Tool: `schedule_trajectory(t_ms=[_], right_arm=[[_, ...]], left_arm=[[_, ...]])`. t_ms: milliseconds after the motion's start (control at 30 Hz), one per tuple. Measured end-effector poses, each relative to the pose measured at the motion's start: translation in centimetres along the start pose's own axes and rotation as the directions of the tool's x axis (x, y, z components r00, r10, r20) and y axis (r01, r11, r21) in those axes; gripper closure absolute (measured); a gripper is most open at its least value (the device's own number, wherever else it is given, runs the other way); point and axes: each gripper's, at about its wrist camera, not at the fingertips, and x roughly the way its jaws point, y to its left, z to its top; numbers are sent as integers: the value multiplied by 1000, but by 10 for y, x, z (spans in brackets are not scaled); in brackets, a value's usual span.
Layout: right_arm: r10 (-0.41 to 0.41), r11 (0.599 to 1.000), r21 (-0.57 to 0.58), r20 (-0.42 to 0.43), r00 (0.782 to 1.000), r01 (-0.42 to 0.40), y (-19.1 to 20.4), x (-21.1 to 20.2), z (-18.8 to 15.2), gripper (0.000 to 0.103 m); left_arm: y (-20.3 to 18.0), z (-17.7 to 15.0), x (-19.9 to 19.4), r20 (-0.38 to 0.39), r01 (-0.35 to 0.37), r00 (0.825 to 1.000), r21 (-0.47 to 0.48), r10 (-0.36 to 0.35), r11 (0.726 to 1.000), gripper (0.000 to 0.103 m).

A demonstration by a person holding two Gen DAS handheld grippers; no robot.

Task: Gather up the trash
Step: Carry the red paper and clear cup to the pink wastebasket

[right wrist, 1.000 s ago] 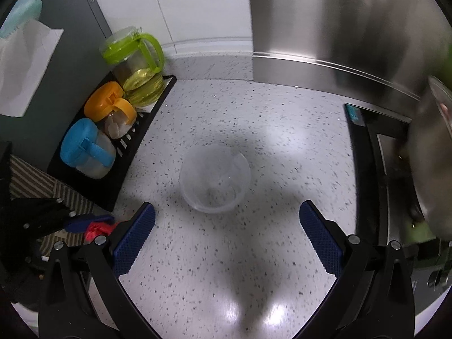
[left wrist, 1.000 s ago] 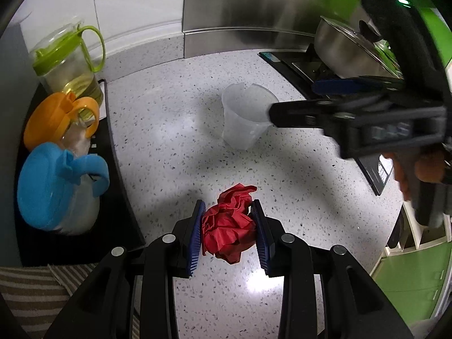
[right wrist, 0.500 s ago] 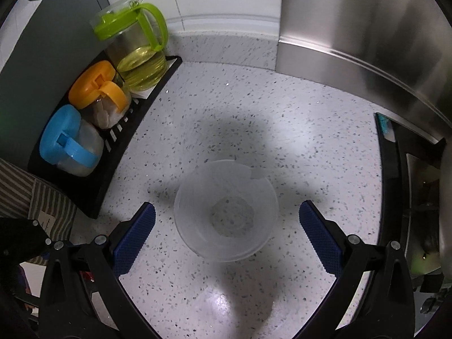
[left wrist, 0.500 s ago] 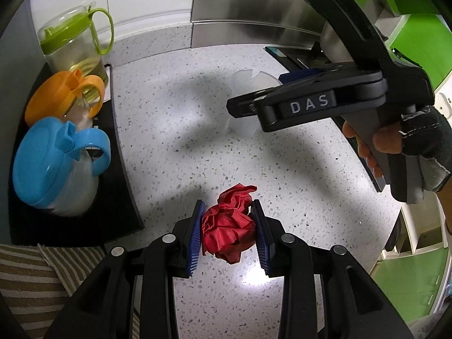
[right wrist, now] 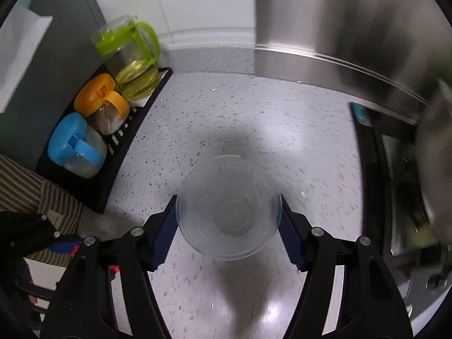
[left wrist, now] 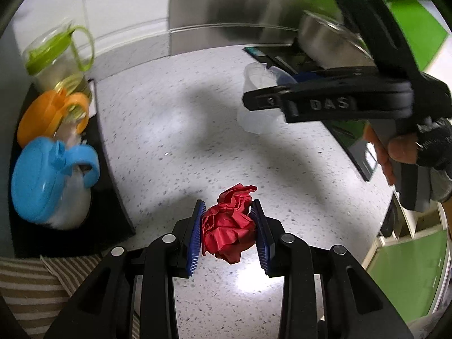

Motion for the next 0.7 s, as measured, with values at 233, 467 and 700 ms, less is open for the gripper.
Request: schedule_trajectory(t_ms=[233,467,700], right_arm=[[-90,983,168,60,994,79,-7,-72,-54,38],[-237,903,387,89,968,185,-9,-148,-149,38],[-400,737,611,48,915,290,-11,-224,-273,38]], left_arm=[[-31,7,-22,-1,61,998,173,-62,983,70],[-81,3,-39,-17,143,989,382,-148,913,70],[-167,-19,-48,-54,236,967,560,-249,794,70]])
